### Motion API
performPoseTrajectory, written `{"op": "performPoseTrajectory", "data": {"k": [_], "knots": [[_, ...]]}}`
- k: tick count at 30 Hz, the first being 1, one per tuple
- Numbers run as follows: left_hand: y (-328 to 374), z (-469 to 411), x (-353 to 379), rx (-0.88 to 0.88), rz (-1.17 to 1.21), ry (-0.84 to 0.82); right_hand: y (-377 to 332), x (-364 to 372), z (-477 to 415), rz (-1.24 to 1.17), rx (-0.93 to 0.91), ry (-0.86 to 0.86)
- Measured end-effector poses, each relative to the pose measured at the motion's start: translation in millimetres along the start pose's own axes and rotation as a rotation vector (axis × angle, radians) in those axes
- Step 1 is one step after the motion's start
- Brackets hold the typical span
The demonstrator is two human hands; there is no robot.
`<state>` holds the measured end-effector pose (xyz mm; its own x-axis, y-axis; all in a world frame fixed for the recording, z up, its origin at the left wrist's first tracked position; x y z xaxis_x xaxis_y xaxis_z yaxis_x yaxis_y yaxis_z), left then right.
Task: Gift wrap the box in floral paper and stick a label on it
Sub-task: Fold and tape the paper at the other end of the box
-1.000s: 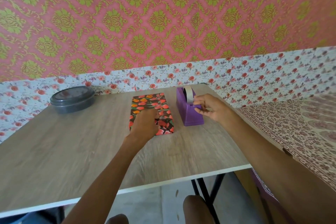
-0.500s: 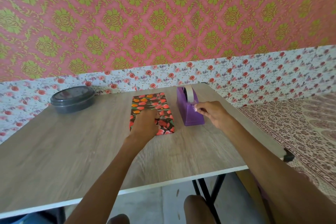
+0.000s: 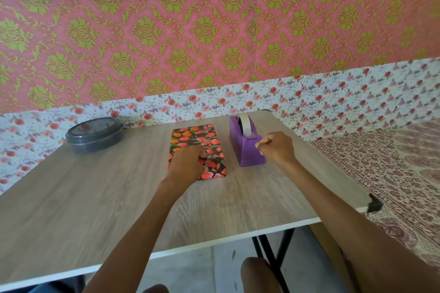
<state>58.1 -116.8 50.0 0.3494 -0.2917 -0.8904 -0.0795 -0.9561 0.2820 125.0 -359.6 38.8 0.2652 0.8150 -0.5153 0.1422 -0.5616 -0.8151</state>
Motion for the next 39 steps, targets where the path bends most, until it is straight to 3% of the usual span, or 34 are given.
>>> {"op": "performPoseTrajectory", "data": {"k": [2, 6, 10, 14, 16, 29, 39], "knots": [[-3, 1, -2, 0.013, 0.013, 0.011, -6, -1, 12, 0.004, -0.121, 0.026], [-8, 4, -7, 0.04, 0.063, 0.025, -17, 18, 39, -0.172, -0.29, -0.167], [-12, 6, -9, 0.067, 0.077, 0.074, -32, 30, 55, -0.036, -0.546, -0.135], [-15, 7, -11, 0.073, 0.043, 0.113, -44, 54, 70, 0.266, -0.651, -0.355], [-15, 5, -10, 0.065, -0.001, 0.106, -52, 59, 74, 0.313, -0.7, -0.33], [-24, -7, -8, 0.069, 0.015, 0.028, -76, 90, 73, 0.639, -0.87, -0.217], [-24, -12, -6, 0.166, -0.001, -0.052, -91, 85, 82, 0.949, -0.747, -0.01]]}}
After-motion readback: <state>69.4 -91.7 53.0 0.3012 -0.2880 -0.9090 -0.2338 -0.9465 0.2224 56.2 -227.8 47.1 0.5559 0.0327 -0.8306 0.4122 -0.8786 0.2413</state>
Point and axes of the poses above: each hand's wrist, its own z-axis away from the middle knuckle, its own x-axis out of the palm, y = z × x, the point moved 6 cm from there along -z, towards the middle knuckle, and after that the axes turned 2 degrees about y, right-handed, at the moved point
